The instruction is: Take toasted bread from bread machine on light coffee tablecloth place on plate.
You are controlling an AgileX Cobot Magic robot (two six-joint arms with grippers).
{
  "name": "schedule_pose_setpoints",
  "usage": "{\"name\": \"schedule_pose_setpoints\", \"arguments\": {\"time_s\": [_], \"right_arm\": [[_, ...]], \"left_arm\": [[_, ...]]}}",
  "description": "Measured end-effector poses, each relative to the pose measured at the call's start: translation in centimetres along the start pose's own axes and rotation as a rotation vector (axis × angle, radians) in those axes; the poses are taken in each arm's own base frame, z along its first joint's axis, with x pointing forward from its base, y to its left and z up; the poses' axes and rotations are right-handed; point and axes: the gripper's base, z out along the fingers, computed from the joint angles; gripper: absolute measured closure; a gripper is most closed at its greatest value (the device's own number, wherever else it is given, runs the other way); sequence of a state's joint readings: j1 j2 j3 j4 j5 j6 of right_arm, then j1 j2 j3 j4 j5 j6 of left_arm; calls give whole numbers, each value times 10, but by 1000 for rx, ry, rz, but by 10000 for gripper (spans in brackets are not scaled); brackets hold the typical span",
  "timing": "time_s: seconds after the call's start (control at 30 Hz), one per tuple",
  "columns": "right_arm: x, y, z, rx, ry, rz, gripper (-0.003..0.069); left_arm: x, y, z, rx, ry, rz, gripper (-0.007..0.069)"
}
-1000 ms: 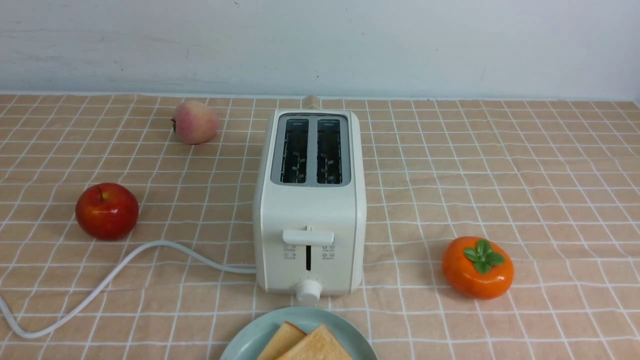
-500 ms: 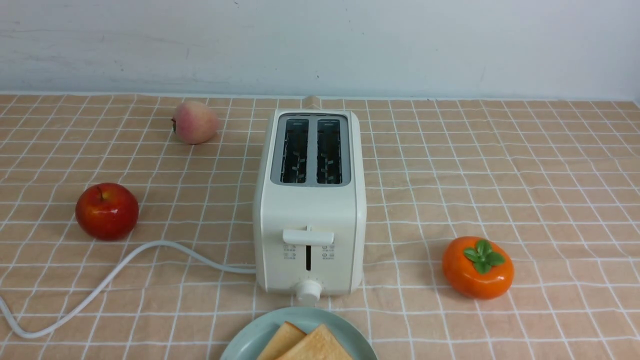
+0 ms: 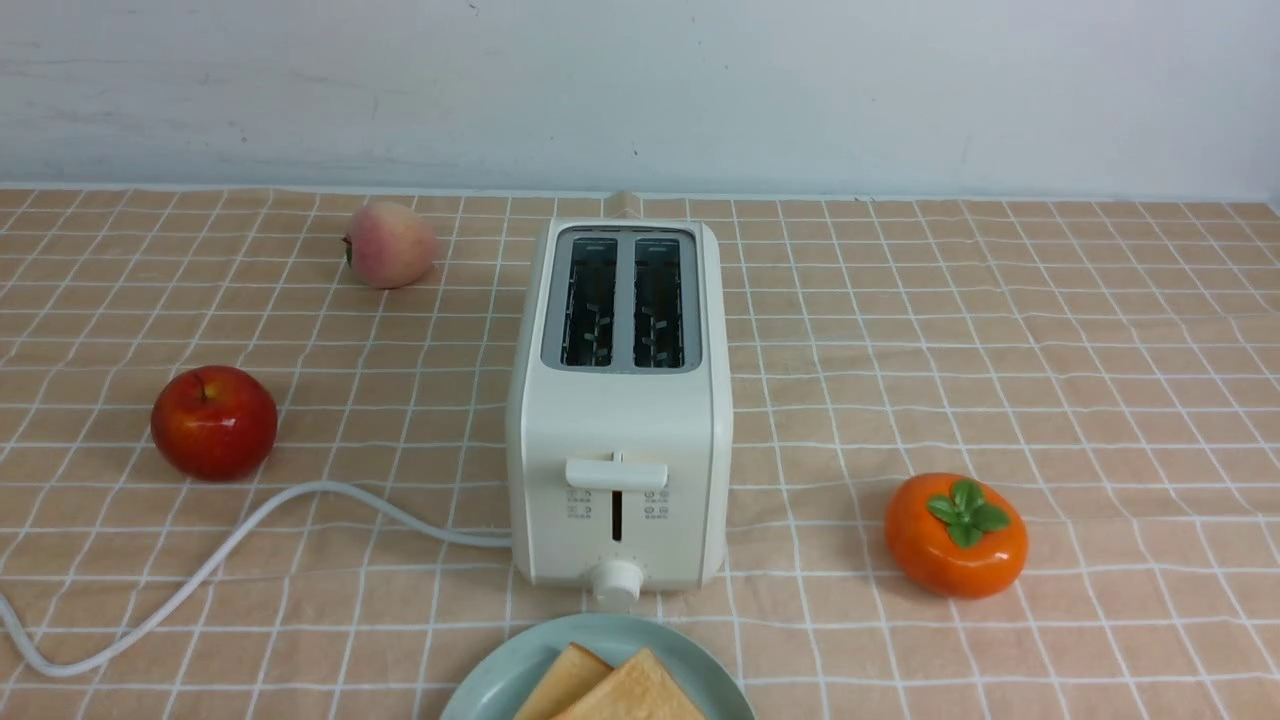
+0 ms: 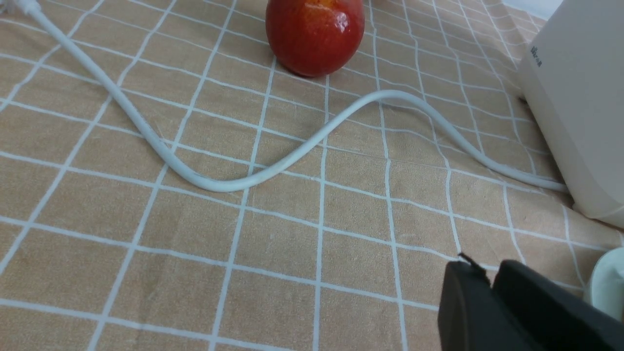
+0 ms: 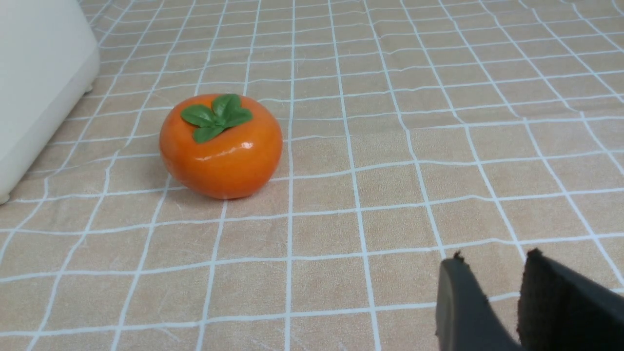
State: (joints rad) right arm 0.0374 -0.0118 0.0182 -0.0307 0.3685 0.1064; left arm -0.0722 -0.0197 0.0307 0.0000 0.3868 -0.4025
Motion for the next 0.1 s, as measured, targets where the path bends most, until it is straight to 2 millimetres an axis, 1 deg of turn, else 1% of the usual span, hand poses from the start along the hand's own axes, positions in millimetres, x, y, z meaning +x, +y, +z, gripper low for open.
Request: {"name": "schedule_pose_setpoints", "arguments": {"time_s": [0.1], "right_arm": [[0, 0, 0, 0, 0, 0, 461]], "left_arm": [[0, 0, 0, 0, 0, 0, 546]]}}
